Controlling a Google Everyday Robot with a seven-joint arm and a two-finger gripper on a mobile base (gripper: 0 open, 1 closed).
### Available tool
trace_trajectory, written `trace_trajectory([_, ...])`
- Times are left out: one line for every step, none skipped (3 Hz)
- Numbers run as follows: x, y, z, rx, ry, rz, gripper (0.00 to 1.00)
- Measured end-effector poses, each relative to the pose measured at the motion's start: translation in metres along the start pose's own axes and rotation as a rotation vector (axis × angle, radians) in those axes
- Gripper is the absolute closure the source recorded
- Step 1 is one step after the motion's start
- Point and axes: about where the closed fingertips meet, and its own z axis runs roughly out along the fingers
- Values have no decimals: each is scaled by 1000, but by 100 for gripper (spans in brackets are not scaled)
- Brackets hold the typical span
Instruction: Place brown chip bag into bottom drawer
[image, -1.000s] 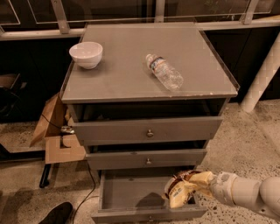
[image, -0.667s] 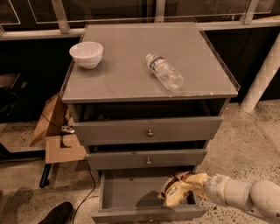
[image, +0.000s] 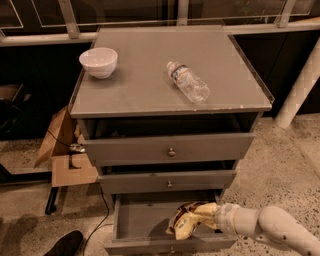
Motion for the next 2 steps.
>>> trace_trajectory([-6, 12, 40, 28, -66, 6, 100])
trace_trajectory([-2, 13, 47, 37, -60, -9, 100])
